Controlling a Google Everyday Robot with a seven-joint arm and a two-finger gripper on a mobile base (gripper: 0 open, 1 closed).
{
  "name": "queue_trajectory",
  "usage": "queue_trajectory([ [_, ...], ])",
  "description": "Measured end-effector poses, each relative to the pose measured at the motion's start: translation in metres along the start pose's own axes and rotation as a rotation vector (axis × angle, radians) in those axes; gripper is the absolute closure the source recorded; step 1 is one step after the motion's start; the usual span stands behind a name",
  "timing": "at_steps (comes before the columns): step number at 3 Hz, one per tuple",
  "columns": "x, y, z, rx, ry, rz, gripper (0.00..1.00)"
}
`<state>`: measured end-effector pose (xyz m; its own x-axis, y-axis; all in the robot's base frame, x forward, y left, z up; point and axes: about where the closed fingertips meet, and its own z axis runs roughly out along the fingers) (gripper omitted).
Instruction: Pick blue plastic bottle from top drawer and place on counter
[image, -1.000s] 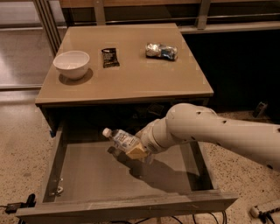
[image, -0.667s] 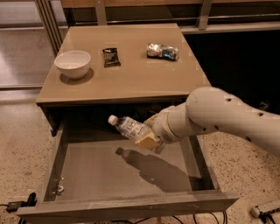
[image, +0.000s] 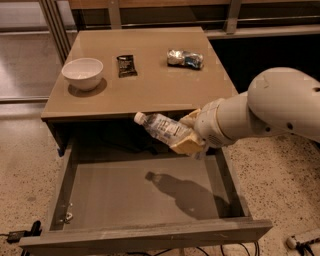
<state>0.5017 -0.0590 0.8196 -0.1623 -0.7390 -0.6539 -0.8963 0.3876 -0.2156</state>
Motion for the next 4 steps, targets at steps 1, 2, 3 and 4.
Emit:
queue_trajectory([
  [1,-0.032,-0.045,-0.039,0.056,0.010,-0.053,1.00],
  [2,-0.032,-0.045,-0.039,0.056,0.010,-0.053,1.00],
  [3,-0.036,-0.060,-0.033,0.049,0.010,-0.071,1.00],
  [4,-0.044,-0.092,-0.015,0.021,-0.007,-0.096,1.00],
])
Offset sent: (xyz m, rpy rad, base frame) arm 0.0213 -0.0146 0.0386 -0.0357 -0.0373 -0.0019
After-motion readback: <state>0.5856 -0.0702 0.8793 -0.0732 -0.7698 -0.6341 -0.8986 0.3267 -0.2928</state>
